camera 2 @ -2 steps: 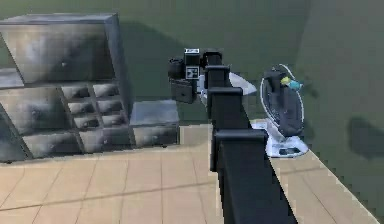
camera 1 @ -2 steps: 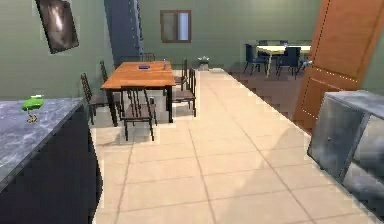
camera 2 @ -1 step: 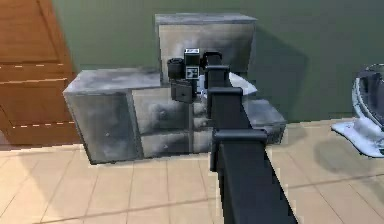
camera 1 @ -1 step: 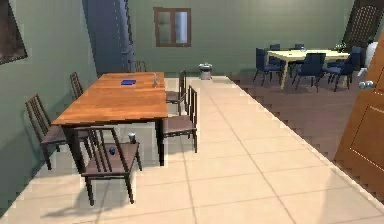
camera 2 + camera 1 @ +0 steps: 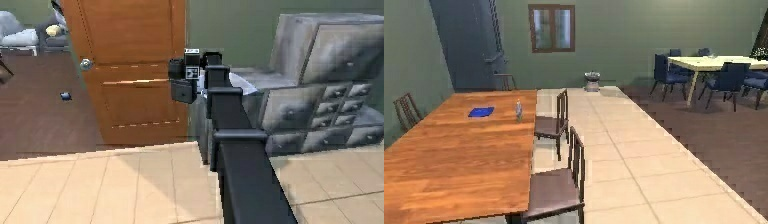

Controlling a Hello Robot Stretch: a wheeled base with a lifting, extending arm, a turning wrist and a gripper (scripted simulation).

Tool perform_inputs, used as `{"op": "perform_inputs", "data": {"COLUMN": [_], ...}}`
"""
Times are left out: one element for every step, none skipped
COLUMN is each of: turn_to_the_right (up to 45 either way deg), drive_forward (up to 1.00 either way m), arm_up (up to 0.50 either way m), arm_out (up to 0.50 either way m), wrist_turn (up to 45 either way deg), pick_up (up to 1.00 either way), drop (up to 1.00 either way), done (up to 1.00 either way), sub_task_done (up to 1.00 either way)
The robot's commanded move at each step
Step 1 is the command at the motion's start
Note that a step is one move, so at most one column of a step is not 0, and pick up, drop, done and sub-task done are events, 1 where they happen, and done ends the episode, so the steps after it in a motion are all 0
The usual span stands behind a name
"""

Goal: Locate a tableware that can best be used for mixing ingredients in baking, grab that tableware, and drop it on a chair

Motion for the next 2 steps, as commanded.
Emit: {"op": "perform_inputs", "data": {"turn_to_the_right": [3.0, 0.0], "drive_forward": [0.0, 0.05], "arm_up": [0.0, 0.0], "arm_out": [0.0, 0.0], "wrist_turn": [0.0, 0.0], "pick_up": [0.0, 0.0], "drop": [0.0, 0.0], "done": [0.0, 0.0], "sub_task_done": [0.0, 0.0]}}
